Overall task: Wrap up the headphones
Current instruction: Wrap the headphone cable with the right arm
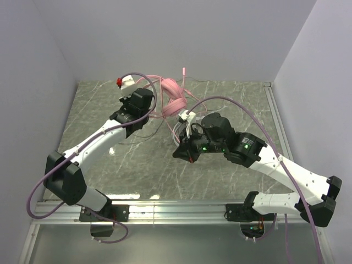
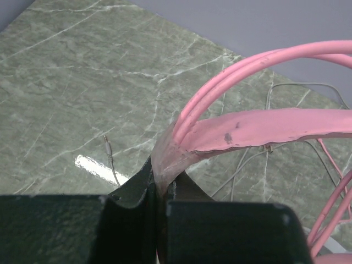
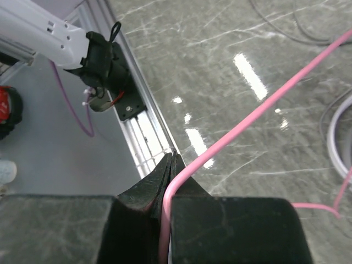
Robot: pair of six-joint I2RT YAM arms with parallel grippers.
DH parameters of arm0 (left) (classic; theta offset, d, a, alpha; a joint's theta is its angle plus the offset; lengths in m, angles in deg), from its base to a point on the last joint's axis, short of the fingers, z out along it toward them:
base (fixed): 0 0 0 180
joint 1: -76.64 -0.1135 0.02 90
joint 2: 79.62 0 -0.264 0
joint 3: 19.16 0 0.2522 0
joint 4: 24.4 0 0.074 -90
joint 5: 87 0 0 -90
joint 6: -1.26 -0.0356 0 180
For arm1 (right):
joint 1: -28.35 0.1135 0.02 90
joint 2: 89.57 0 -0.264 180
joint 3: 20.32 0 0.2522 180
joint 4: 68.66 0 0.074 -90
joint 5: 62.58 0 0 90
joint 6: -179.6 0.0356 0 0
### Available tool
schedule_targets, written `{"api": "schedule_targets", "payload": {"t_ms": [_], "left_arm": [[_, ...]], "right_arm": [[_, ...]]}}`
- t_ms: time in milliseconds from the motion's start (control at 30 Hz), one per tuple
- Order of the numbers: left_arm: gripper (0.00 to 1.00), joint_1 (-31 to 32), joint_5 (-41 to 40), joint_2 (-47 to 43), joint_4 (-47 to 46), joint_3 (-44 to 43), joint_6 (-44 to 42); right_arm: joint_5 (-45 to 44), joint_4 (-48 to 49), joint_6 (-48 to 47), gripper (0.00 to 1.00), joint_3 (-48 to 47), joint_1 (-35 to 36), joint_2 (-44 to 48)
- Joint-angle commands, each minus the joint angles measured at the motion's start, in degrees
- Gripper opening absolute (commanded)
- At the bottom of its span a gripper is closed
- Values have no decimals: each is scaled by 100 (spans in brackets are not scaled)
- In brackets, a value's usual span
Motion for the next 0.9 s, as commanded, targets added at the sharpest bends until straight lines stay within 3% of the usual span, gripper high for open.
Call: {"api": "schedule_targets", "payload": {"t_ms": [0, 433, 600, 733, 867], "left_arm": [[0, -383, -684, 188, -274, -444, 526], [0, -797, -711, 1207, -117, -1631, 499], [0, -762, -712, 1103, -422, -1230, 272], [0, -621, -614, 725, -897, -464, -71], [0, -140, -982, 382, -1827, 545, -1001]], "right_arm": [[912, 555, 212, 0, -39, 90, 566], [947, 485, 335, 0, 436, 90, 988], [597, 152, 178, 0, 217, 90, 1032], [-255, -472, -112, 0, -415, 72, 848], [-2615, -1289, -358, 0, -1251, 81, 470]]}}
